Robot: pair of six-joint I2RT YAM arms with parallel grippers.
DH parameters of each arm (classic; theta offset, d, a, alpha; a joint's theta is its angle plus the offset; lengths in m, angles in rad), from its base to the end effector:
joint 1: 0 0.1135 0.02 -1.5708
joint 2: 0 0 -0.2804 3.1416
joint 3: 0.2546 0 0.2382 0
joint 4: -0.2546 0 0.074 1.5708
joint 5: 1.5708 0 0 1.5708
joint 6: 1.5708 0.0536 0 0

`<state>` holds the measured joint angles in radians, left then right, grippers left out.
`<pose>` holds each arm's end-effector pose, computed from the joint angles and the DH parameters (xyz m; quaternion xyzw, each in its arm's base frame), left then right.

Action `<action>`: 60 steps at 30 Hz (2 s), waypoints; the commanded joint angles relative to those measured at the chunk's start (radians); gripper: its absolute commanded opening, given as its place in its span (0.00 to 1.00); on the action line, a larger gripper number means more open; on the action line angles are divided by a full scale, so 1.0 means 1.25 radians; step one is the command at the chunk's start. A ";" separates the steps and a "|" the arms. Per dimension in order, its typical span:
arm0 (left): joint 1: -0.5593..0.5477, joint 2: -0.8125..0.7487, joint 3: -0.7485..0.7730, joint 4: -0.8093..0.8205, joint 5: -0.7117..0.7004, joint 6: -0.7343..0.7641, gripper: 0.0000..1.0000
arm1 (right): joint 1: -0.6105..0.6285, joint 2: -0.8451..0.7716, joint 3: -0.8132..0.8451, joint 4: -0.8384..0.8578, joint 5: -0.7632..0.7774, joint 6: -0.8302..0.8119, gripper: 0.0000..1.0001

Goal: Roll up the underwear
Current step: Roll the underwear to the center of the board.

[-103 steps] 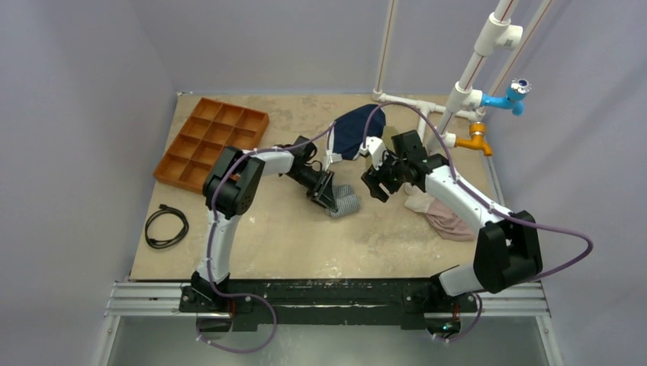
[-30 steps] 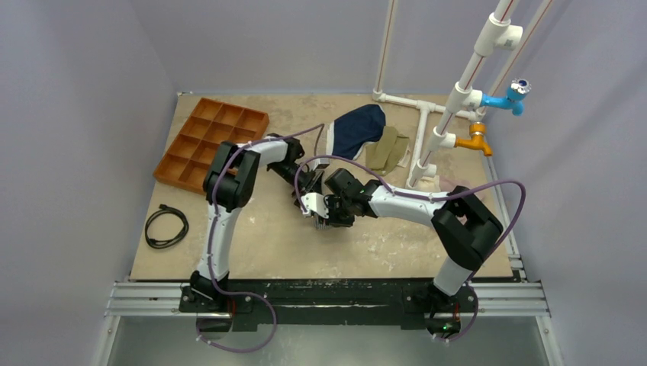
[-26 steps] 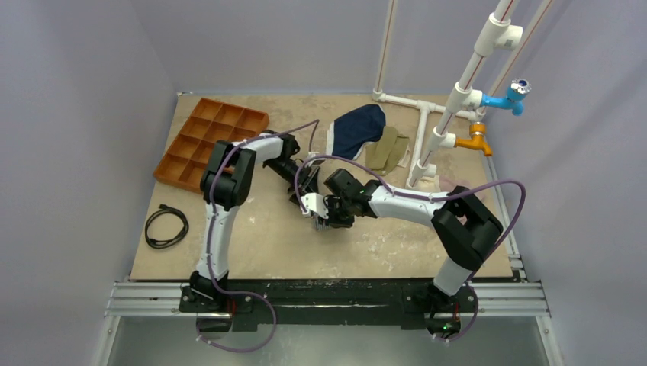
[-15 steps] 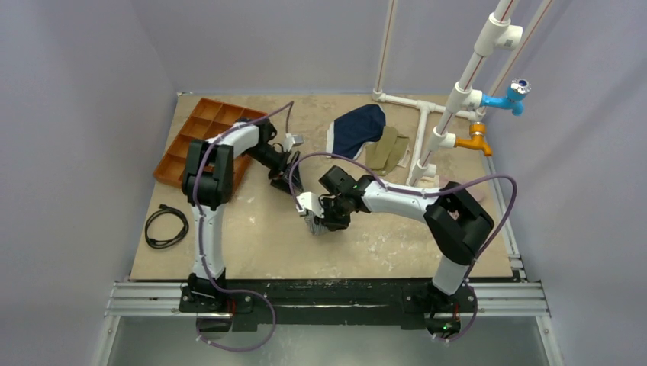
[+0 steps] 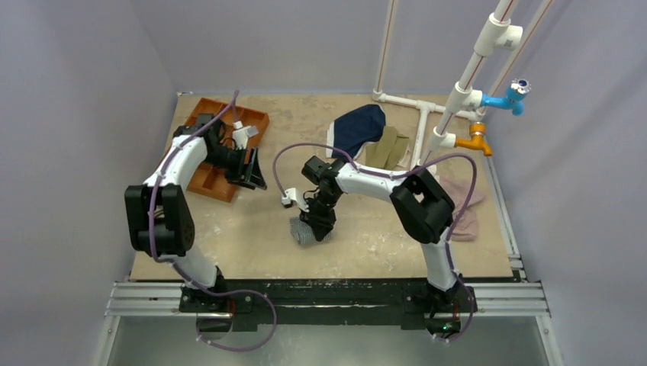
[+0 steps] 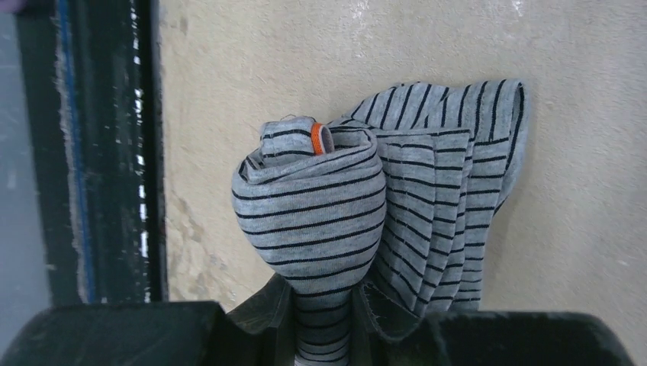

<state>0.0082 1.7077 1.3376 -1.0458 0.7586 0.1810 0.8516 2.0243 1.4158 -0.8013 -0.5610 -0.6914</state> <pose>0.3126 -0.0343 0.2523 0.1085 0.9202 -0.3607 0.1064 0.2325 0.3088 0.1652 -0.6837 0.6711 0.2812 0.0549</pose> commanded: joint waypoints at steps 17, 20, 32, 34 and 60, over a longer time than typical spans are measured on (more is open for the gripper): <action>-0.169 -0.502 -0.348 0.171 -0.157 0.246 0.57 | -0.071 0.434 0.337 -0.350 -0.065 -0.017 0.00; -0.255 -0.501 -0.348 0.224 -0.183 0.251 0.57 | -0.072 0.441 0.351 -0.344 -0.063 -0.008 0.00; -0.569 -0.440 -0.401 0.413 -0.321 0.292 0.59 | -0.079 0.485 0.379 -0.375 -0.057 -0.003 0.00; -0.608 -0.423 -0.410 0.435 -0.349 0.299 0.59 | -0.079 0.484 0.376 -0.373 -0.057 -0.003 0.00; -0.825 -0.274 -0.460 0.545 -0.499 0.363 0.61 | -0.080 0.501 0.375 -0.391 -0.055 -0.012 0.00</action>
<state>-1.0176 1.3392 0.7780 -0.4034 0.1406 0.6094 0.7452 2.5546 1.9240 -1.5162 -0.9131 -0.6376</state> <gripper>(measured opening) 0.609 0.206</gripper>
